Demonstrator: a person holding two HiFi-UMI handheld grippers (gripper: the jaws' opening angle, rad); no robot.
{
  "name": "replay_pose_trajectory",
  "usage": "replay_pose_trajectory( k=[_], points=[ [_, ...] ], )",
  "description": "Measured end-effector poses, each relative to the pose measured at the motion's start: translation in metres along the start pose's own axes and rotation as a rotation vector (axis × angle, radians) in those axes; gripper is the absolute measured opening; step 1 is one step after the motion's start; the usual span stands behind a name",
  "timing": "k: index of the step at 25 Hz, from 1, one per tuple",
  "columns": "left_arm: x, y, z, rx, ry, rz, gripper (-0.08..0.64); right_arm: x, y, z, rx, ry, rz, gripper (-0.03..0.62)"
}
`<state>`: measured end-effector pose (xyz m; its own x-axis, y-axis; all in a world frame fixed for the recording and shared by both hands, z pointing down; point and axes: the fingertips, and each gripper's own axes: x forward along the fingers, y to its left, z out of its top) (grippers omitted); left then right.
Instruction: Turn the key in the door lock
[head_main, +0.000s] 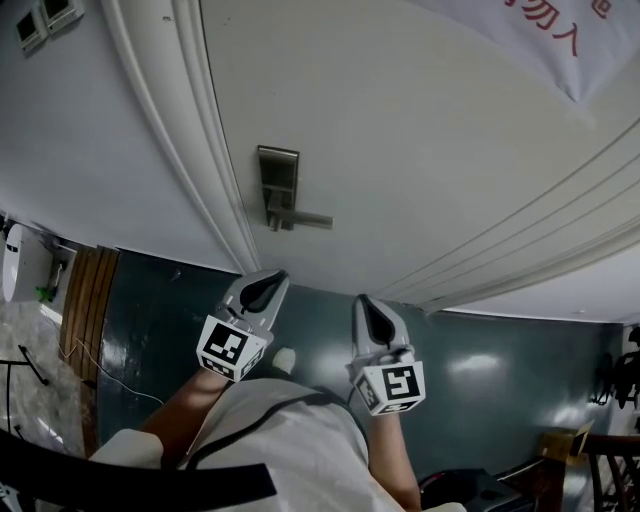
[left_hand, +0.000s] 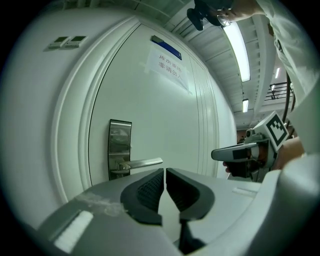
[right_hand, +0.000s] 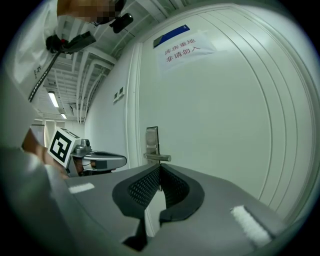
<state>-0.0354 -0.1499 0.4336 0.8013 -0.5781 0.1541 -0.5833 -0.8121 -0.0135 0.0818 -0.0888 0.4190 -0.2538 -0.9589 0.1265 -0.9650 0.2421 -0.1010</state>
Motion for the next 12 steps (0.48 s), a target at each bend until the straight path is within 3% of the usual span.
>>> replay_pose_trajectory(
  k=[12],
  points=[
    [0.030,0.028,-0.007,0.010,0.003,0.006,0.038,0.035,-0.008,0.001,-0.018,0.019,0.018,0.008]
  ],
)
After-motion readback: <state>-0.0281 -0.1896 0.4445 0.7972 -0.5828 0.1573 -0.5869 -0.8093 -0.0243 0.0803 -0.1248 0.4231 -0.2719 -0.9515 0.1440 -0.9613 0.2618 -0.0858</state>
